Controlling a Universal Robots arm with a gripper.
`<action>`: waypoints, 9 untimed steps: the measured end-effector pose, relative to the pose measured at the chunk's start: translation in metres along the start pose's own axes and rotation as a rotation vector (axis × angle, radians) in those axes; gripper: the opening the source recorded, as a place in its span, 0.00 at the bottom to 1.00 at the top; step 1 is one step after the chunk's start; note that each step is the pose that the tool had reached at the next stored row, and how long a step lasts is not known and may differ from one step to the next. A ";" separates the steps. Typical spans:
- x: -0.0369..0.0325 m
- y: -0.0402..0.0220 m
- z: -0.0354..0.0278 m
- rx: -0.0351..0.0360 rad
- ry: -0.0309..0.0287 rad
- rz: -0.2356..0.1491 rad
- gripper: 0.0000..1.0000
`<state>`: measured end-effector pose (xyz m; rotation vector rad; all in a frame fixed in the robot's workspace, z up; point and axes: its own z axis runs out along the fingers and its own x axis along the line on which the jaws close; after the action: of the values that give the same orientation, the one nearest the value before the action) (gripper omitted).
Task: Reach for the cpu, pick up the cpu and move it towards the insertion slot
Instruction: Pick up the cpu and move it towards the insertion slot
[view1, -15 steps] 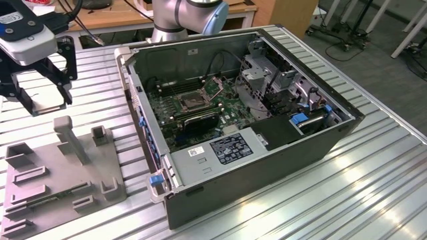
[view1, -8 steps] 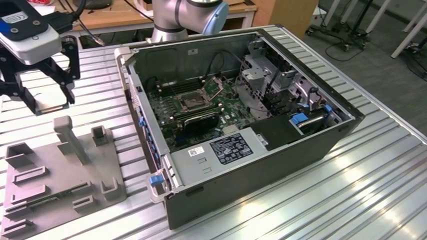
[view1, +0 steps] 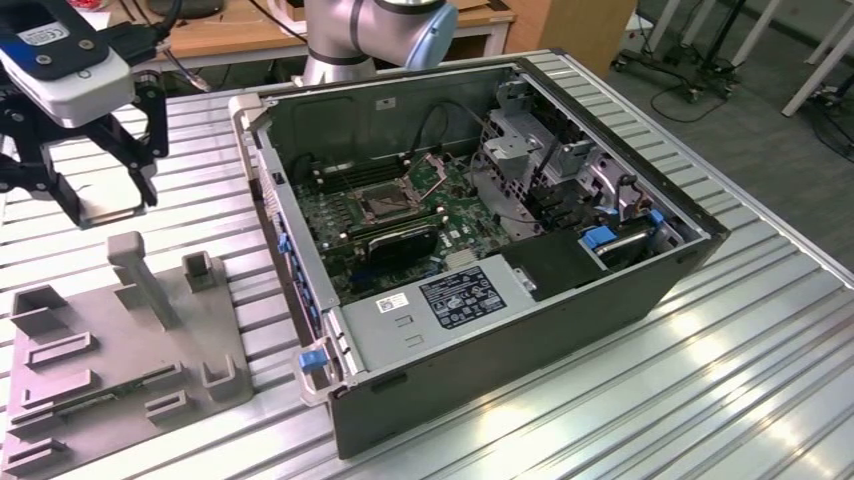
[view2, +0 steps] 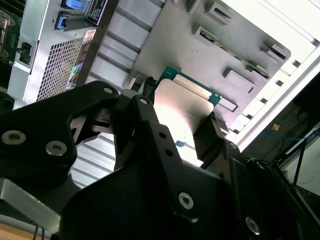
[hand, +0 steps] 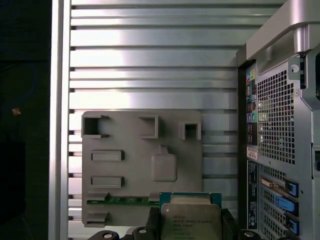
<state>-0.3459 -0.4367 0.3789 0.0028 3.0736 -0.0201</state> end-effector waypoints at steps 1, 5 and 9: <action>-0.0008 0.0000 0.0000 0.0001 0.0001 0.000 0.55; -0.0041 0.0000 0.0003 0.0000 0.0000 0.000 0.55; -0.0083 0.0000 0.0006 0.0000 0.0000 0.000 0.55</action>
<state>-0.3375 -0.4366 0.3789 0.0028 3.0736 -0.0201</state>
